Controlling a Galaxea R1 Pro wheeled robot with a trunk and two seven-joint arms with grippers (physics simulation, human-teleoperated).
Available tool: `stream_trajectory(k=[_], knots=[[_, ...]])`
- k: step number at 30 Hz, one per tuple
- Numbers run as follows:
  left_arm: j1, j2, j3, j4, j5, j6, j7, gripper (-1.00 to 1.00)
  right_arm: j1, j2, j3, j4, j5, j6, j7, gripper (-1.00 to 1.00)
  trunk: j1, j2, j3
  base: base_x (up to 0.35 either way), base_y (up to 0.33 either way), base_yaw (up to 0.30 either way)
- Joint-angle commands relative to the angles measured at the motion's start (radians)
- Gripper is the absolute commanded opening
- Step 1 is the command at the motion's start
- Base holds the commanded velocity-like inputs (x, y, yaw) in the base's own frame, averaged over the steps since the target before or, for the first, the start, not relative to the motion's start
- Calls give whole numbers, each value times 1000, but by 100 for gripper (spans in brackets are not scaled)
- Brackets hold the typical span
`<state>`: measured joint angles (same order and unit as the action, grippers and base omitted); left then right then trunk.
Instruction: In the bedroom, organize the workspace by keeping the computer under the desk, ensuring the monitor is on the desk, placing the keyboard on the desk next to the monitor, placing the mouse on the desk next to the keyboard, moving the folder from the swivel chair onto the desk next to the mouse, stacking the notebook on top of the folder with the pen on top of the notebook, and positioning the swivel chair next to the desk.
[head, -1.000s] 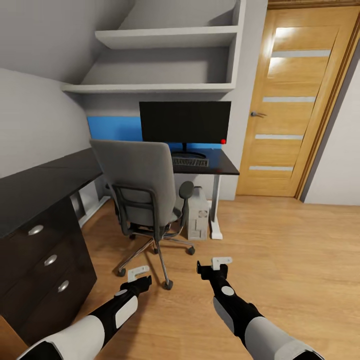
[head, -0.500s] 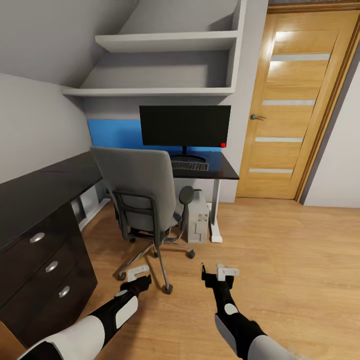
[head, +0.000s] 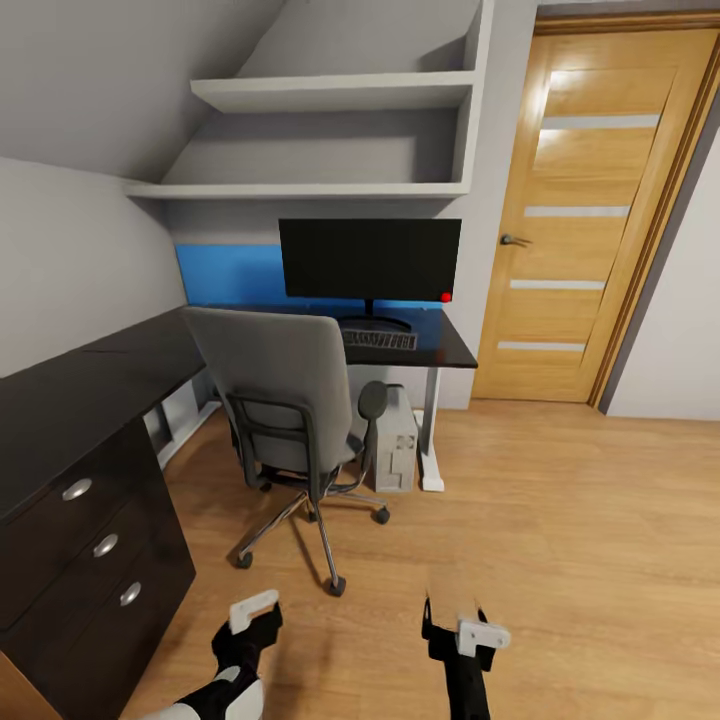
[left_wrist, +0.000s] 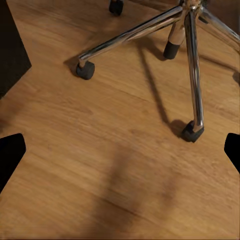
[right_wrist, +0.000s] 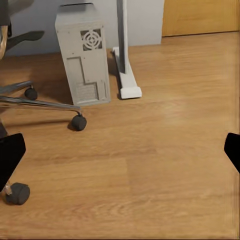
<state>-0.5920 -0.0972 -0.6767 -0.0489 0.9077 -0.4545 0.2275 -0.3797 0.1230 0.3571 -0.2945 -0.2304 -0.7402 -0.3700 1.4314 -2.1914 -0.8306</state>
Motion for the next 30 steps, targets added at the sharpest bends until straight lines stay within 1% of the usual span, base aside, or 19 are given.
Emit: stream_trajectory(k=[1,3,4,5,7,9,10,11,13,14,19,22,25,27,30], knots=[[10,0,-9,5,2,-19,8,100,2,0,9,10,-8,-10,-5,100,-4,7,2,0,0,0],[33,1,-8,13,2,-50,8,100,5,0,9,30,-9,-19,-5,100,-12,21,9,0,0,0],[59,1,-8,17,3,-77,8,100,8,0,8,47,-9,-25,-5,100,-16,28,12,0,0,0],[98,2,-8,22,2,-111,7,100,10,-2,7,65,-11,-31,-5,100,-19,35,15,0,0,0],[134,2,-8,24,2,-137,6,100,11,-3,7,77,-14,-33,-5,100,-27,49,21,0,0,0],[153,2,-8,24,2,-147,6,100,11,-4,6,87,-15,-34,-4,100,-35,63,27,0,0,0],[182,2,-7,25,2,-157,6,100,12,-5,7,116,-15,-31,-4,100,-39,70,31,0,0,0],[193,2,-7,26,2,-159,6,100,12,-5,7,141,-14,-29,-4,100,-42,77,34,0,0,0],[201,2,-7,26,2,-161,5,100,13,-5,8,171,-13,-28,-2,100,-50,91,40,0,0,0],[209,2,-8,27,1,-162,5,100,12,-5,9,225,-11,-26,0,100,-54,98,43,0,0,0],[213,2,-7,27,1,-156,4,100,12,-7,10,264,-12,-24,-1,100,-73,133,59,0,0,0],[215,2,-7,27,2,-154,4,100,12,-18,9,285,-14,-24,-3,100,-85,154,68,0,0,0],[220,9,-6,27,2,-153,4,100,12,-47,9,302,-14,-23,-2,100,-96,175,78,0,0,0],[231,17,-6,27,1,-152,2,100,13,-60,9,309,-15,-23,-4,100,-104,189,84,0,0,0],[247,22,-8,27,1,-152,0,100,13,-66,10,314,-15,-22,-1,100,-115,210,93,0,0,0]])
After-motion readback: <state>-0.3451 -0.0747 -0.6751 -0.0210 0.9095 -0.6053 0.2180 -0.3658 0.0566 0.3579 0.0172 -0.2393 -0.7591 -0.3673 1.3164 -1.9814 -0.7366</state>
